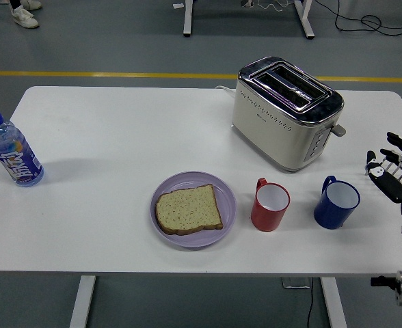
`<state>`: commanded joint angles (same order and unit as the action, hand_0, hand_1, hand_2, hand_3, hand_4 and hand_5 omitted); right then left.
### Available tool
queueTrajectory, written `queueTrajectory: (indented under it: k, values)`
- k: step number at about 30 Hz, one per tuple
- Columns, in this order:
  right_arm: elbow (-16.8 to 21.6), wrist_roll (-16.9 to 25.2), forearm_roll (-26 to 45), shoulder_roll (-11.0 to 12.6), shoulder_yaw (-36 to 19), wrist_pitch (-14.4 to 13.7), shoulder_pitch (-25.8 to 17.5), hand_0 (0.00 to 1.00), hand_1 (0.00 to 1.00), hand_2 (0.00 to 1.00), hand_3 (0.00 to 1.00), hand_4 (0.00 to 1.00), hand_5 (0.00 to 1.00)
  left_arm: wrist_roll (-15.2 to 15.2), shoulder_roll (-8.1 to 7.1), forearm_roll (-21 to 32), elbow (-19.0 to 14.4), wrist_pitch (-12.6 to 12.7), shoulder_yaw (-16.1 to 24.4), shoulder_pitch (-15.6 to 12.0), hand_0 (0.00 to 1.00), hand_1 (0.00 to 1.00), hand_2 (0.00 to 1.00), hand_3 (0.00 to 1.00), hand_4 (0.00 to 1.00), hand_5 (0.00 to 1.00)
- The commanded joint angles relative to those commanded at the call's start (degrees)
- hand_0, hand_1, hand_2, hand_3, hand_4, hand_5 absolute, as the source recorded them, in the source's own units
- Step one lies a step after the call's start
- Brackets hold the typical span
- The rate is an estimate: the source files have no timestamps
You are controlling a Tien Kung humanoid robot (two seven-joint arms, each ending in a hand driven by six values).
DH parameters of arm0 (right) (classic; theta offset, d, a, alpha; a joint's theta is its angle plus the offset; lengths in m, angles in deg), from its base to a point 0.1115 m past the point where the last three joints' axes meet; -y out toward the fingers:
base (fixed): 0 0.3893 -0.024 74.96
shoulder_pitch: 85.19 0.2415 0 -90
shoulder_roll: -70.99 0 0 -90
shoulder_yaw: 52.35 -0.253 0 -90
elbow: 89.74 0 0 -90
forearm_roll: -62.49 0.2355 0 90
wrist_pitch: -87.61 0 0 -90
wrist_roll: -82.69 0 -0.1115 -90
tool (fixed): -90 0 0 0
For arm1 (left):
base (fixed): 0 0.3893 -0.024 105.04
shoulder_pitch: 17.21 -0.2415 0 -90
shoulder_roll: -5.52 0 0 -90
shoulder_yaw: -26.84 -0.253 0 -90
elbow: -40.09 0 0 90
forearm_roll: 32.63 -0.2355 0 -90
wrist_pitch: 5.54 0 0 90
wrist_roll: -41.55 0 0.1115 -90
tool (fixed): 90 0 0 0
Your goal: Pick up the cup,pour liquid into bread,place the cup on the desk
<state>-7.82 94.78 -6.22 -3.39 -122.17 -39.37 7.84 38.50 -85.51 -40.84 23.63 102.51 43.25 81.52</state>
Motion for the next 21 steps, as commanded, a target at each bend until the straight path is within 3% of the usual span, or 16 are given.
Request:
queueTrajectory:
  k: [13,20,21]
  values:
    - [0.3,0.1,0.8,-0.2,-1.2,0.0,-0.3,0.745,0.675,0.795,0.761,0.69,0.139,0.0,-0.12,-0.2,0.0,-0.1,0.0,-0.3,0.687,0.697,0.703,0.559,0.25,0.998]
    - [2.1,1.0,4.9,-0.3,-3.1,0.0,-0.3,0.756,0.695,0.821,0.771,0.711,0.169,0.5,-0.19,1.5,0.0,-0.1,-0.8,-0.2,0.686,0.697,0.703,0.56,0.249,0.998]
    - [2.4,1.1,5.6,-0.2,-3.5,0.0,-0.4,0.771,0.747,0.821,0.778,0.732,0.206,0.7,-0.19,1.8,0.0,-0.1,-1.0,-0.2,0.687,0.697,0.702,0.559,0.25,0.998]
